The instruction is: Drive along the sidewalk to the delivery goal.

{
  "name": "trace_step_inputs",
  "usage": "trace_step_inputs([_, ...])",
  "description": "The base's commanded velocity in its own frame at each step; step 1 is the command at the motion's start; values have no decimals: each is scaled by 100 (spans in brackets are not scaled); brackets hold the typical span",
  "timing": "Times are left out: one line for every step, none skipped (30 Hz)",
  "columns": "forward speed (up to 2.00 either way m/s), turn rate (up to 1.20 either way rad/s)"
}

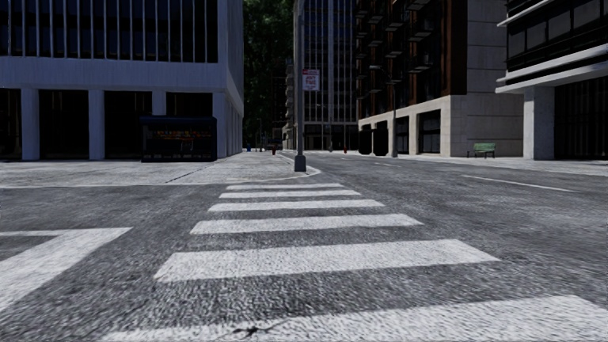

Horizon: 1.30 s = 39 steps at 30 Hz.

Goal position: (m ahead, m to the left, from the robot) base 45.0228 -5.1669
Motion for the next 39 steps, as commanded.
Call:
trace_step_inputs([164, 10])
trace_step_inputs([164, 10])
trace_step_inputs([164, 11])
trace_step_inputs([164, 13])
trace_step_inputs([164, 13])
trace_step_inputs([164, 14])
trace_step_inputs([164, 15])
trace_step_inputs([164, 15])
trace_step_inputs([164, 16])
trace_step_inputs([164, 18])
trace_step_inputs([164, 18])
trace_step_inputs([164, 19])
trace_step_inputs([164, 20])
trace_step_inputs([164, 24])
trace_step_inputs([164, 31])
trace_step_inputs([164, 34])
trace_step_inputs([164, 36])
trace_step_inputs([164, 36])
trace_step_inputs([164, 37])
trace_step_inputs([164, 37])
trace_step_inputs([164, 37])
trace_step_inputs([167, 38])
trace_step_inputs([200, 38])
trace_step_inputs([200, 38])
trace_step_inputs([200, 38])
trace_step_inputs([200, 38])
trace_step_inputs([200, 38])
trace_step_inputs([200, 38])
trace_step_inputs([200, 38])
trace_step_inputs([200, 38])
trace_step_inputs([200, 38])
trace_step_inputs([200, 38])
trace_step_inputs([200, 38])
trace_step_inputs([200, 35])
trace_step_inputs([200, 0])
trace_step_inputs([200, 0])
trace_step_inputs([200, 0])
trace_step_inputs([200, 0])
trace_step_inputs([200, 0])
